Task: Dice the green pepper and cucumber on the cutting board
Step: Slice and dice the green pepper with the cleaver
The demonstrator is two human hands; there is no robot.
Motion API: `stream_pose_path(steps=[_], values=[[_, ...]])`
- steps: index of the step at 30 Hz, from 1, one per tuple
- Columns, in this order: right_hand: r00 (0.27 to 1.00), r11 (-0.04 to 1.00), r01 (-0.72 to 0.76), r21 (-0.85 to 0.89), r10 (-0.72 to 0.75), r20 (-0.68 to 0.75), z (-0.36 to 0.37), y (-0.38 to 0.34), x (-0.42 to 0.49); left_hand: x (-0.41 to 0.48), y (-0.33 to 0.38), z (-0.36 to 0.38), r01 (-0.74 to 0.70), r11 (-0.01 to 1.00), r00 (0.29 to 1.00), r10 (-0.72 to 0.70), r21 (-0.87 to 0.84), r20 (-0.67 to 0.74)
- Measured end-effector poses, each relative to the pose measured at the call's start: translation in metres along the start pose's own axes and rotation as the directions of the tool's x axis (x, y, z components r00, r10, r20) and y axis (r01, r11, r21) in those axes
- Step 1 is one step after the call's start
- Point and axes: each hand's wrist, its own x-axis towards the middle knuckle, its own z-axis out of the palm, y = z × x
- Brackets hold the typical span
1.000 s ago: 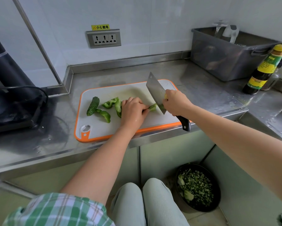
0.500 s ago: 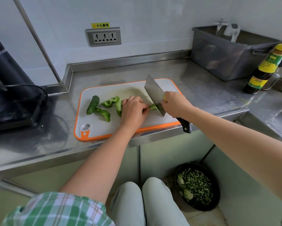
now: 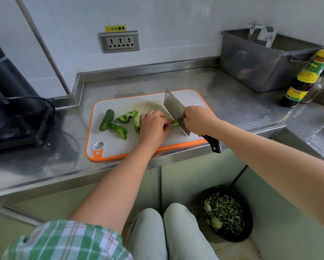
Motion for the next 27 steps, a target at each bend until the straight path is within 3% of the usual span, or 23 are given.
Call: stream_pose_path(steps=[7,15,23,27], values=[[0.997,0.998,0.002,0.061,0.003,-0.083,-0.003,0.001,0.001,-0.001,0.001,-0.001,0.001,1.0,1.0,-0.001,0.0,-0.008],[0.999,0.999,0.031,0.007,-0.031,0.03,-0.012,-0.007,-0.008,-0.001,0.003,-0.005,0.013,1.0,0.999,-0.014,-0.016,-0.039],[1.0,1.0,-0.01,-0.01,0.01,0.007,0.001,-0.014,-0.004,0.0,0.0,-0.003,-0.028,1.0,0.999,0.029,0.008,-0.034],[0.999,0.997,-0.041,0.069,0.043,-0.025,0.001,-0.012,-0.002,-0.001,0.0,-0.003,-0.027,1.0,0.998,0.027,0.01,-0.048]])
